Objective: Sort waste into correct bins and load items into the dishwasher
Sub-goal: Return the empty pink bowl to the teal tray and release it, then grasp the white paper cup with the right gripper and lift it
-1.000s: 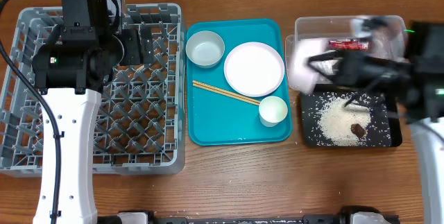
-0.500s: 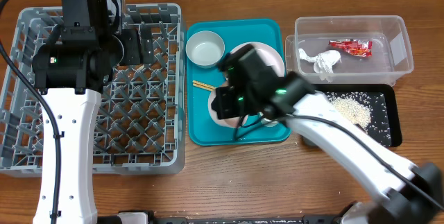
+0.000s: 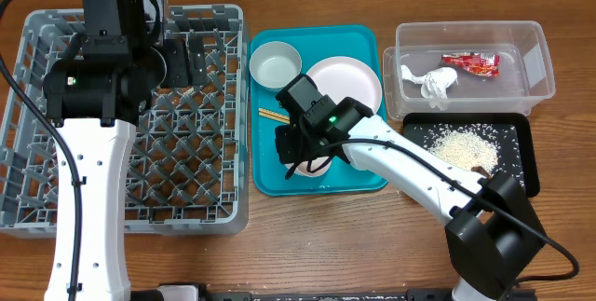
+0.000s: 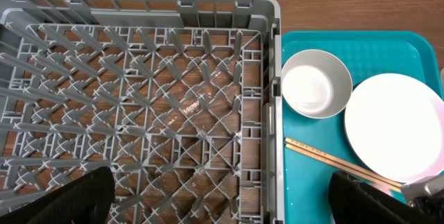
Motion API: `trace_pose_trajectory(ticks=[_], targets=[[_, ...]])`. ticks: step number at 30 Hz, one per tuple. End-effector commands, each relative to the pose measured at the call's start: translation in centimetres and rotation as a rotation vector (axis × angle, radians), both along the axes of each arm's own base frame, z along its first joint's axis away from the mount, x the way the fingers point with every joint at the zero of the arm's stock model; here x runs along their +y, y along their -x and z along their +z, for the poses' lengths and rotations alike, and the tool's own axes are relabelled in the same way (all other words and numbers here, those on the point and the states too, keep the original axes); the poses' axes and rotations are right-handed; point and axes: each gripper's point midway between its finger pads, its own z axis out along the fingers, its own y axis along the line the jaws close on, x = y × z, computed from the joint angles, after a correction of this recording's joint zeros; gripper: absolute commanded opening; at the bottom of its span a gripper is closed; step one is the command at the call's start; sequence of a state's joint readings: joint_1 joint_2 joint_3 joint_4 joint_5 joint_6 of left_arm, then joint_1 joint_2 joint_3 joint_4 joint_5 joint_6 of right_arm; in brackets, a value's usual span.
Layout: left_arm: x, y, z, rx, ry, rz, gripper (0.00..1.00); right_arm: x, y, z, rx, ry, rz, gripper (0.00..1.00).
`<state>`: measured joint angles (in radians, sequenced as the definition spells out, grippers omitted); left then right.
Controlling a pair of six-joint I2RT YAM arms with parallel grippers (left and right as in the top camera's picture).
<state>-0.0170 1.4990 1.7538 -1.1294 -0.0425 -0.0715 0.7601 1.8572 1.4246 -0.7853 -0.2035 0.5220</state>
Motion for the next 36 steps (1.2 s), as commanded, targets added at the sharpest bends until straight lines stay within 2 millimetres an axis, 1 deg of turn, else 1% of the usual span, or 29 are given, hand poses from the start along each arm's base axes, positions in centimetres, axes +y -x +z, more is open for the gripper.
trace_pose_trajectory(ticks=[1,3,7,10,11,13,16,17,18,20,22,23,24,25,27,28,29,31,33,36], targets=[[0.4,-0.3,0.9,-0.025,-0.015,0.003,1.0,0.1,-0.8,0.4,-0.038,0.009,-0.01,0.18],[0.4,-0.2,0.9,-0.026,-0.015,0.003,1.0,0.1,-0.7,0.4,-0.037,0.009,-0.01,0.21],[0.4,-0.2,0.9,-0.026,-0.015,0.003,1.0,0.2,-0.6,0.5,-0.034,0.002,-0.006,0.21],[0.4,-0.2,0.9,-0.026,-0.015,0.003,1.0,0.5,-0.7,1.4,-0.027,-0.015,0.0,0.21],[0.4,-0.3,0.9,-0.025,-0.015,0.003,1.0,0.5,-0.8,1.9,-0.027,-0.017,-0.003,0.21],[0.4,-0.3,0.9,-0.025,-0.015,0.003,1.0,0.4,-1.3,3.7,-0.028,-0.022,-0.011,0.22],[0.4,-0.3,0.9,-0.025,-0.015,0.003,1.0,-0.5,-2.1,7.1,-0.027,-0.018,-0.038,0.26],[0.4,-0.3,0.9,-0.025,-0.015,0.003,1.0,-0.8,-2.2,8.0,-0.026,-0.016,-0.046,0.27],[0.4,-0.3,0.9,-0.025,-0.015,0.004,1.0,-1.6,-2.4,9.2,-0.021,-0.006,-0.062,0.27],[0.4,-0.3,0.9,-0.025,-0.015,0.003,1.0,-3.4,-2.6,10.8,-0.007,0.027,-0.096,0.28],[0.4,-0.3,0.9,-0.025,-0.015,0.003,1.0,-5.4,-2.6,11.9,0.025,0.054,-0.134,0.31],[0.3,-0.3,0.9,-0.025,-0.015,0.001,1.0,-6.6,-2.7,12.2,0.043,0.069,-0.158,0.34],[0.2,-0.3,0.9,-0.025,-0.015,-0.001,1.0,-7.4,-2.7,12.3,0.056,0.079,-0.174,0.37],[0.2,-0.3,0.9,-0.025,-0.015,-0.001,1.0,-8.8,-2.8,12.3,0.084,0.099,-0.205,0.38],[0.2,-0.3,0.9,-0.025,-0.015,-0.001,1.0,-10.8,-2.8,12.0,0.125,0.127,-0.245,0.4],[0.2,-0.3,0.9,-0.026,-0.014,-0.001,1.0,-12.1,-2.8,11.9,0.15,0.142,-0.271,0.4],[0.2,-0.3,0.9,-0.028,-0.013,-0.001,1.0,-12.8,-2.9,11.8,0.165,0.149,-0.29,0.4],[0.1,-0.5,1.1,-0.04,-0.003,0.005,1.0,-14.1,-3.1,11.8,0.182,0.145,-0.295,0.39],[-0.1,-0.5,1.1,-0.038,0.018,0.004,1.0,-14.7,-3.1,12.0,0.186,0.136,-0.272,0.38],[-1.8,0.2,0.5,-0.001,0.111,-0.034,1.0,-15.8,-3.2,12.4,0.177,0.138,-0.284,0.38]])
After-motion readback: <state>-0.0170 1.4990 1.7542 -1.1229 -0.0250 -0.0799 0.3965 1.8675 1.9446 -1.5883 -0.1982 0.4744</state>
